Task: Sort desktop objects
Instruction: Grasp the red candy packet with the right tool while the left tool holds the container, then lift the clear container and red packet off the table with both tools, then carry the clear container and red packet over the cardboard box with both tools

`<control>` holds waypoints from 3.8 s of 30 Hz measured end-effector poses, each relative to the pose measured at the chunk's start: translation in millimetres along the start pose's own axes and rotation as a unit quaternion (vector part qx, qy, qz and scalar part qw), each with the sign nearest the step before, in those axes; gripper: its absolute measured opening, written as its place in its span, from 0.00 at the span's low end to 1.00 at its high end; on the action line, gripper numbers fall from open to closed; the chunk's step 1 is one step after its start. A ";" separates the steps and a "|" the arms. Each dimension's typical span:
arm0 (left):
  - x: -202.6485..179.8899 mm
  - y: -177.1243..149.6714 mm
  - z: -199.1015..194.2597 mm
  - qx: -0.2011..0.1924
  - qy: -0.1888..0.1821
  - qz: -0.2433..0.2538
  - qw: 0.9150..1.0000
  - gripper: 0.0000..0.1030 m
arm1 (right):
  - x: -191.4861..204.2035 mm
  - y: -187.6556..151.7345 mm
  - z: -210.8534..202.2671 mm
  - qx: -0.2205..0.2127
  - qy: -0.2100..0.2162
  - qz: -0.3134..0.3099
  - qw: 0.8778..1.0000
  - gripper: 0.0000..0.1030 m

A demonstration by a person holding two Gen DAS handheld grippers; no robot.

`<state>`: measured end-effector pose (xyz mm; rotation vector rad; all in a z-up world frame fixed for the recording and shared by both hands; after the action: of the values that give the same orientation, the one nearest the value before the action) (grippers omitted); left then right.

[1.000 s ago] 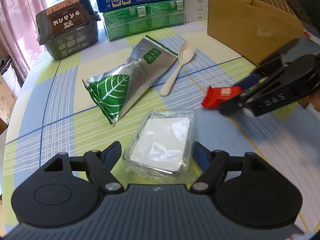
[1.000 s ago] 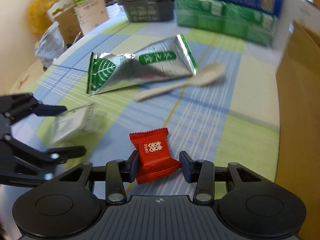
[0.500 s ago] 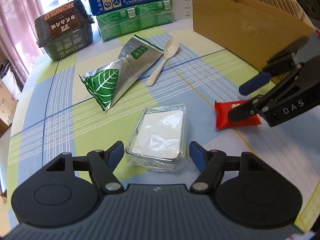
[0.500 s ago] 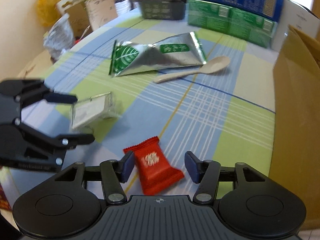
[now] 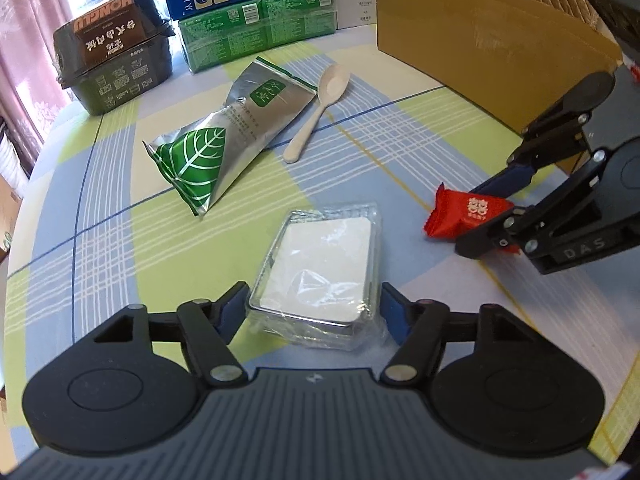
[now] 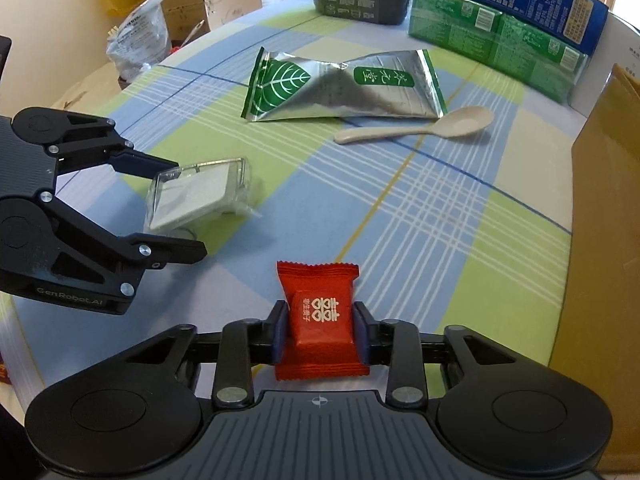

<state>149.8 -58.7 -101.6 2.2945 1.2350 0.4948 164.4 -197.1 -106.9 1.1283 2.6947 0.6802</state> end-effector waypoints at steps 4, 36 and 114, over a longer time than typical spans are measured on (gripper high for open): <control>-2.3 -1.8 -6.5 -0.005 -0.005 0.002 1.000 0.61 | -1.1 -0.7 -1.0 0.000 0.006 0.012 1.000 0.28; -5.6 1.8 -5.2 0.009 -0.009 0.002 1.000 0.53 | 5.6 2.7 3.0 -0.005 -0.004 -0.015 1.000 0.28; -221.0 173.4 -112.6 -0.072 -0.012 -0.047 0.996 0.52 | -170.5 -87.9 -267.6 -0.199 -0.143 0.189 0.951 0.25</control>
<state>91.0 -300.6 70.5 2.1060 1.2481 0.5046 149.4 -465.6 83.0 1.5000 1.9998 0.9723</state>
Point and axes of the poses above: each gripper's, at about its wrist camera, not at the fingertips, and z roughly the way its jaws point, x to its left, y to its top, the point moved 3 cm from there along z, roughly the way its jaws point, and after that the axes turned 3 degrees about x, right-handed, at the moved point
